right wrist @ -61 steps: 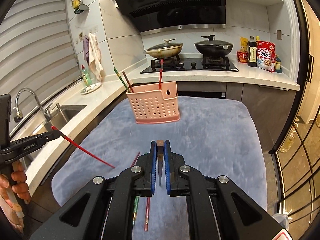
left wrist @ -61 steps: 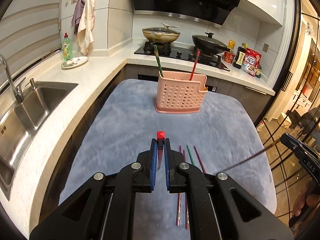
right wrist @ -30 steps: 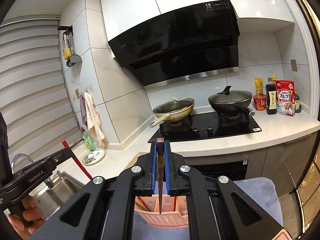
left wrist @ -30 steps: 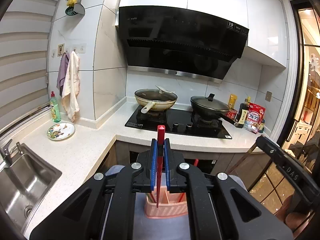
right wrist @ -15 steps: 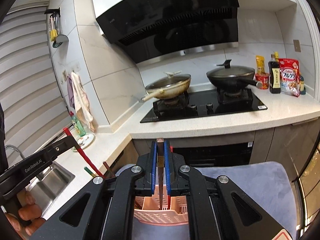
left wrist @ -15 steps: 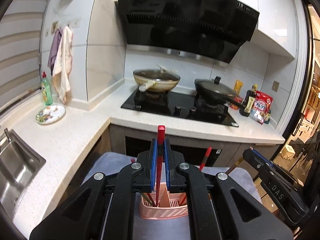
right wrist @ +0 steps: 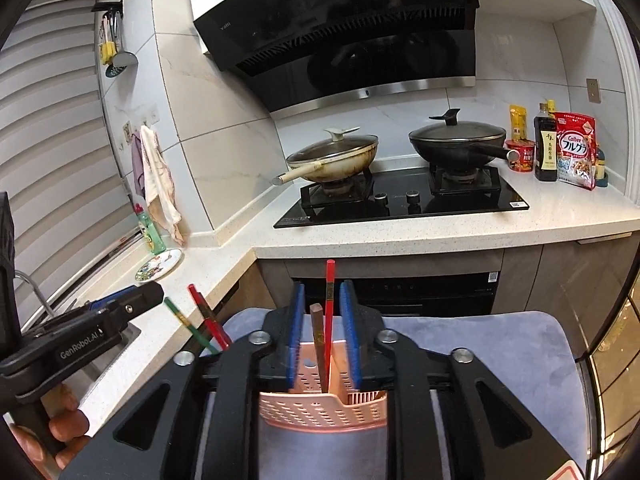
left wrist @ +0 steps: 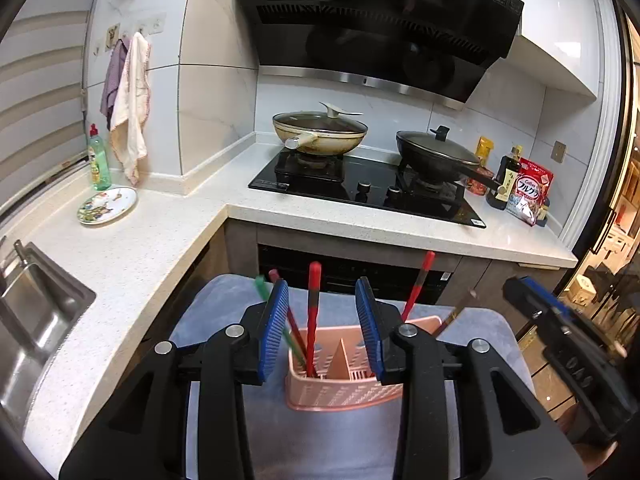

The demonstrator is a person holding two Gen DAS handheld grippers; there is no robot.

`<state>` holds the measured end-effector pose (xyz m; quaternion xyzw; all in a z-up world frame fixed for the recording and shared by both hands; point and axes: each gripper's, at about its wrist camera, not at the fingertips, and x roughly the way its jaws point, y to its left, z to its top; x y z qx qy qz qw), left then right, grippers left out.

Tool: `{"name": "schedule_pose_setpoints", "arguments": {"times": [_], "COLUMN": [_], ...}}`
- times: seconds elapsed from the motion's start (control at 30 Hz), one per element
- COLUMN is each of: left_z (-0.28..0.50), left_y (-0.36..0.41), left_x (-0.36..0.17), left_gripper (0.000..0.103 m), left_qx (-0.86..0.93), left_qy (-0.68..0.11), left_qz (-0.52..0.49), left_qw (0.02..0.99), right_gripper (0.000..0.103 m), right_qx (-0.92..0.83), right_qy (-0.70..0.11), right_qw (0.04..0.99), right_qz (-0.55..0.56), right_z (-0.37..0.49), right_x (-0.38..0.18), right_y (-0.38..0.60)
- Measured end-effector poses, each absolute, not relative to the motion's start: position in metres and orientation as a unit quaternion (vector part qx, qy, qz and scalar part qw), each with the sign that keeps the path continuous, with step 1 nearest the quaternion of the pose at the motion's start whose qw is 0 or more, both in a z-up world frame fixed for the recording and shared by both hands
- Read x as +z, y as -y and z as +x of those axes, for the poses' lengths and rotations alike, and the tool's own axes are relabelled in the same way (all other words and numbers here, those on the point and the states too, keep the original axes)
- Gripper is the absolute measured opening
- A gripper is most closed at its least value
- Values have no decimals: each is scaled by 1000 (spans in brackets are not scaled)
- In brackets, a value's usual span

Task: Organize utensils
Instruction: 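Carry the red chopstick in the left tool while the right tool carries the brown chopstick into the pink holder, then move both open tools back over the remaining chopsticks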

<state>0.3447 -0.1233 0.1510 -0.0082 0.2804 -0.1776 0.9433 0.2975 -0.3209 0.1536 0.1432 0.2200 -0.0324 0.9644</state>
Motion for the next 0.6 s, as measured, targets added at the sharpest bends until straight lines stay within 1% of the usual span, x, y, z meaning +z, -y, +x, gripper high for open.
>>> {"name": "schedule_pose_setpoints", "arguments": {"times": [0.07,0.13,0.17,0.43,0.6], "left_z": [338,326,319,267,230], "left_y": [122,120,119,114,98], "left_x": [153,155,157,162,155], "left_gripper": [35,48,49,49,49], "left_qx": [-174,-170,-168,-163,-162], "left_qy": [-281,-278,-274,-262,-267], "left_qz": [-4,1,4,39,46], "left_qw": [944,945,947,951,949], "right_gripper": [26,30,31,32,32], "right_qx": [-29,-26,-26,-13,-8], "right_qy": [-218,-218,-217,-226,-242], "right_qw": [965,966,966,966,964], "right_qz": [142,140,137,129,108], "right_z": [287,278,270,214,175], "right_x": [158,162,164,169,160], "right_y": [319,317,315,299,285]}}
